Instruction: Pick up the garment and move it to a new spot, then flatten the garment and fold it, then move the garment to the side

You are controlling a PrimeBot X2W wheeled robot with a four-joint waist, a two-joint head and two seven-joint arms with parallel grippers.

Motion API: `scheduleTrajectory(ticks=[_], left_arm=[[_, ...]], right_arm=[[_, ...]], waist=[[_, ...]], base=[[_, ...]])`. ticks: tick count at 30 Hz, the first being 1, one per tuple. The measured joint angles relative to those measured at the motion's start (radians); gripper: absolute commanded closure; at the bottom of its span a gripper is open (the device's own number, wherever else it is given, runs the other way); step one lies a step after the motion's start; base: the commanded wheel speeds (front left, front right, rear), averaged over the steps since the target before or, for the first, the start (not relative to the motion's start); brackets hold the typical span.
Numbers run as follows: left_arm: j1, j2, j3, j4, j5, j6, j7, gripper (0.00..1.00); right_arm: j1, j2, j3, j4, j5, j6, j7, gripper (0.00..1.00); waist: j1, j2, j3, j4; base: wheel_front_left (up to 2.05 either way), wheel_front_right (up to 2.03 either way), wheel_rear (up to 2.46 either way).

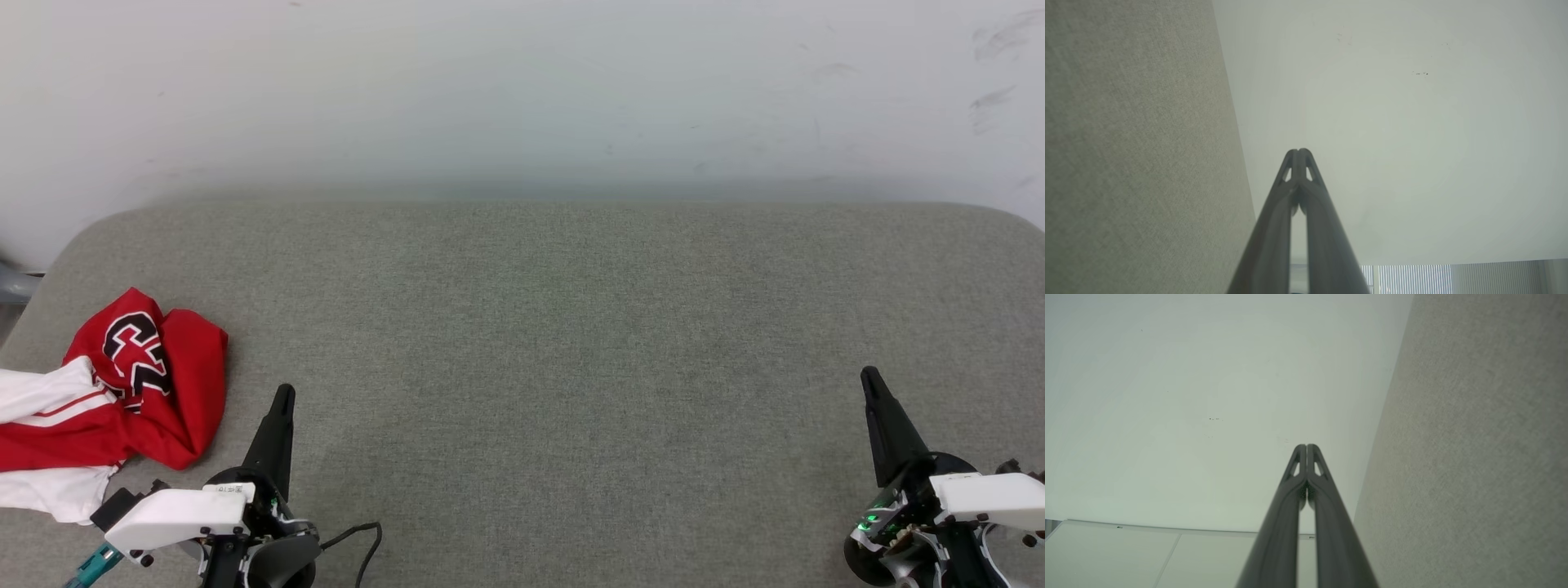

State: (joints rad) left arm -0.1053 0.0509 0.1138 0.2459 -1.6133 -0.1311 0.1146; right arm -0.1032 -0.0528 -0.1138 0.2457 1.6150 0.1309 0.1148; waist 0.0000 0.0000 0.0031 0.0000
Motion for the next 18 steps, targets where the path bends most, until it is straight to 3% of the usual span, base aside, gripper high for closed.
scheduleTrajectory(ticks=[6, 7, 18], left_arm=[[0.0, 0.0, 0.0, 0.0, 0.0, 0.0, 0.0, 1.0], [0.001, 0.0, -0.001, 0.004, 0.0, 0.0, 0.0, 0.0], [0.044, -0.005, -0.006, 0.027, 0.033, 0.0, -0.033, 0.0]], right_arm=[[0.0, 0.0, 0.0, 0.0, 0.0, 0.0, 0.0, 1.0], [0.002, 0.0, 0.0, 0.004, 0.0, 0.0, 0.0, 0.0], [0.047, 0.001, 0.008, 0.041, -0.036, 0.0, -0.031, 0.0]], waist=[[0.0, 0.0, 0.0, 0.0], [0.0, 0.0, 0.0, 0.0], [0.0, 0.0, 0.002, 0.0]], base=[[0.0, 0.0, 0.0], [0.0, 0.0, 0.0], [0.0, 0.0, 0.0]])
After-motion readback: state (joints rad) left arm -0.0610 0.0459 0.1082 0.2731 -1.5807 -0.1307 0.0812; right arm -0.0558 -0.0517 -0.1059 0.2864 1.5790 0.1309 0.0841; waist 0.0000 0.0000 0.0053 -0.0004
